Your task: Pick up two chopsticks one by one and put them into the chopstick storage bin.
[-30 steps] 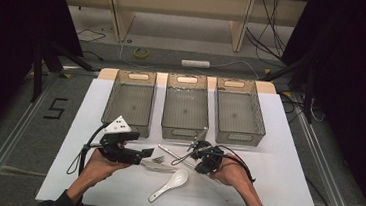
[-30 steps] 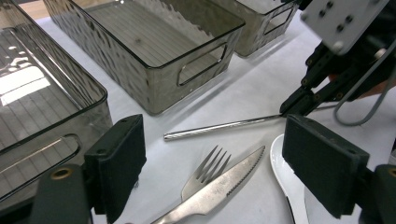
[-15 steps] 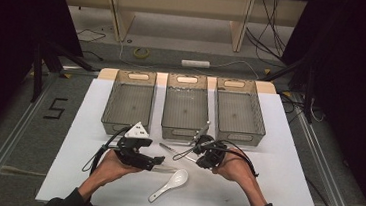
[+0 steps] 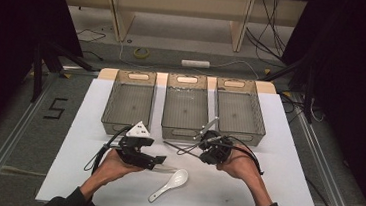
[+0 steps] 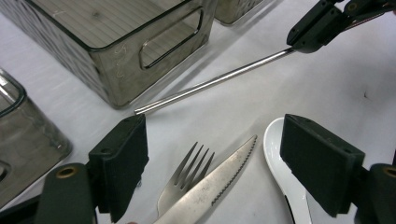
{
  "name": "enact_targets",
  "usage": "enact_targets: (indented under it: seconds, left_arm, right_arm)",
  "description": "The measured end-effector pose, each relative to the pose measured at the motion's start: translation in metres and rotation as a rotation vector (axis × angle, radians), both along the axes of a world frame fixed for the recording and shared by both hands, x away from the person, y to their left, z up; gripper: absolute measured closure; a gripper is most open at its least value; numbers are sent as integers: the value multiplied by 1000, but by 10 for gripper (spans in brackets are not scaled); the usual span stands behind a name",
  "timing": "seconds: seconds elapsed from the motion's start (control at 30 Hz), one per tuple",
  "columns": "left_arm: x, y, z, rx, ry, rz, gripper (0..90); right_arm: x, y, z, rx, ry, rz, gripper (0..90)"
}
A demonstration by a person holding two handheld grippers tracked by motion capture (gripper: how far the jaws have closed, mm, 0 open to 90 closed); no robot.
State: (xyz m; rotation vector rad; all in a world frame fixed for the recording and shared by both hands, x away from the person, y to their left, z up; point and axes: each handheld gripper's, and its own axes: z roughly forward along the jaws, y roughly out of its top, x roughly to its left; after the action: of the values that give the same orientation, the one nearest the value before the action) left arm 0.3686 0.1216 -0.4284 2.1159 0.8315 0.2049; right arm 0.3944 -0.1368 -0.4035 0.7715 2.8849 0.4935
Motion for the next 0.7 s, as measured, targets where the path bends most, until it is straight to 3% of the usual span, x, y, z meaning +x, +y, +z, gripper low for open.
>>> enact_targets:
  seconds: [0.4,0.7]
  left_arm:
    - [12,-23,0,23,-28,-47,232]
    - [19,-33,-6,80,-20,-118,253]
  right_arm:
    - [-8,1,17,28,-31,21,877]
    - [-16,2,26,43,-42,66,877]
